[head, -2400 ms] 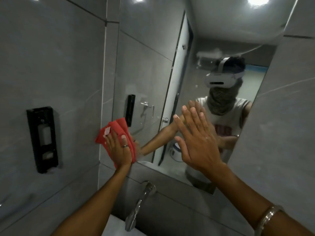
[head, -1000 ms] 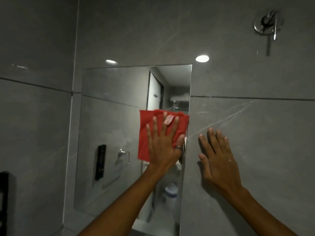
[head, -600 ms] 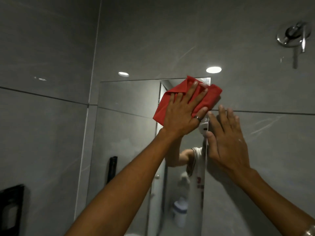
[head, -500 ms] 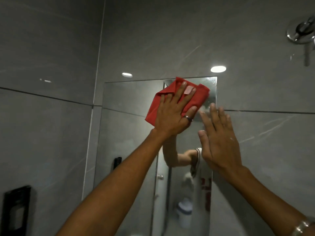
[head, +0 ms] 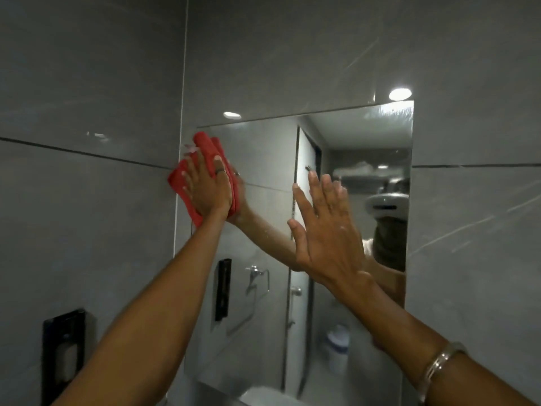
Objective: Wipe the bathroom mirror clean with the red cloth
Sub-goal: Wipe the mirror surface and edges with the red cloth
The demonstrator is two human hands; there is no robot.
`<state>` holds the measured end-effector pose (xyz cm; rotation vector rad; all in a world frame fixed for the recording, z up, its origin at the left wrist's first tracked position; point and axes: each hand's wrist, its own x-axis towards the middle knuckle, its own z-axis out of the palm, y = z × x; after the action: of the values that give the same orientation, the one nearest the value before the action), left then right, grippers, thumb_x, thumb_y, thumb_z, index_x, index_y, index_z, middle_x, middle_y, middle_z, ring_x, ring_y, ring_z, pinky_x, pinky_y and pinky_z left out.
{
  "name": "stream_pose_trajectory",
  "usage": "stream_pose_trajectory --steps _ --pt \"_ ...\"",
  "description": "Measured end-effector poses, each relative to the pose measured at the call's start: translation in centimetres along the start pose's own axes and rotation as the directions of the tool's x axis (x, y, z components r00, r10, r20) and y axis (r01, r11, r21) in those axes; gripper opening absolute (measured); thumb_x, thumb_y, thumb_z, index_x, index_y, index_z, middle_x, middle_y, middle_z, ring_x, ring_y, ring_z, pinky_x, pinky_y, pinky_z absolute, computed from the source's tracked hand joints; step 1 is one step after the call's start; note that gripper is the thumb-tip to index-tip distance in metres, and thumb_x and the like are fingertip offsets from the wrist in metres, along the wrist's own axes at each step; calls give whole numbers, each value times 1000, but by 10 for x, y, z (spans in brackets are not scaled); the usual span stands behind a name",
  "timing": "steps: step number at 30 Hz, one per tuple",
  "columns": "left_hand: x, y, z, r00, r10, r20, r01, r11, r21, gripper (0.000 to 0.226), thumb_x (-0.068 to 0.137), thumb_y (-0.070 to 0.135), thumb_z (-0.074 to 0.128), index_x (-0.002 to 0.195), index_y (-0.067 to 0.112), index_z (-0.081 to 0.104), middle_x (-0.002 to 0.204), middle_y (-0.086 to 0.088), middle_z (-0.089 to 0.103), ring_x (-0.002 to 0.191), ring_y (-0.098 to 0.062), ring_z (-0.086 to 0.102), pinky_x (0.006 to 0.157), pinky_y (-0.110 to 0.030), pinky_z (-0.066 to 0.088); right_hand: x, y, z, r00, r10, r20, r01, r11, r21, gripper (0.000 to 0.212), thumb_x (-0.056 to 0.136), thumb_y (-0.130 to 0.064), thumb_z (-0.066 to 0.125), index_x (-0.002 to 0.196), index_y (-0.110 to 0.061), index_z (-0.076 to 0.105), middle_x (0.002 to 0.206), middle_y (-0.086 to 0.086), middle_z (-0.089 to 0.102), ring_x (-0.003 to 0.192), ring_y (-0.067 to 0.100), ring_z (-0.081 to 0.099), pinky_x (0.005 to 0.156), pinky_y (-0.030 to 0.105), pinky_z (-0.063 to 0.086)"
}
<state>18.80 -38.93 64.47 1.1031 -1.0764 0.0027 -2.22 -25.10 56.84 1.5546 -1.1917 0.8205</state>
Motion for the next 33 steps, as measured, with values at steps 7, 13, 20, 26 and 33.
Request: stream_pose_trajectory --steps 7,13,20,26,33 --pt "-104 -124 -27 894 392 219 -411 911 45 67 105 42 37 165 18 17 174 -6 10 161 -29 5 130 -46 4 -51 -23 15 994 -57 91 51 996 75 66 104 -50 31 162 -17 25 172 15 12 160 32 6 130 53 13" --pt "-124 -104 -2 957 -291 3 290 956 40 66 109 51 24 165 19 12 174 -5 10 161 -28 7 129 -46 3 -71 -3 10 994 -61 94 56 997 60 65 105 -47 27 162 -15 22 171 17 12 160 34 7 129 55 14" --pt "-172 -14 31 986 163 35 -166 977 135 72 102 59 12 165 23 11 173 -7 14 160 -36 7 129 -58 6 -92 11 -5 1000 -7 -10 8 998 56 63 108 -44 16 163 -13 22 172 17 11 160 37 8 127 60 12" --pt "-205 -73 24 710 666 230 -692 720 50 69 103 64 31 164 34 15 174 -4 11 156 -32 25 121 -58 27 -121 12 -4 999 -11 -36 15 992 126 62 108 -41 20 161 -10 29 171 18 17 159 38 13 124 65 18" --pt "-197 -188 -23 983 130 130 -139 988 66 77 97 52 36 160 8 30 168 -17 24 154 -42 25 124 -55 21 -157 0 9 997 -70 34 66 990 126 64 105 -40 32 162 -13 24 172 14 13 160 33 10 129 57 11"
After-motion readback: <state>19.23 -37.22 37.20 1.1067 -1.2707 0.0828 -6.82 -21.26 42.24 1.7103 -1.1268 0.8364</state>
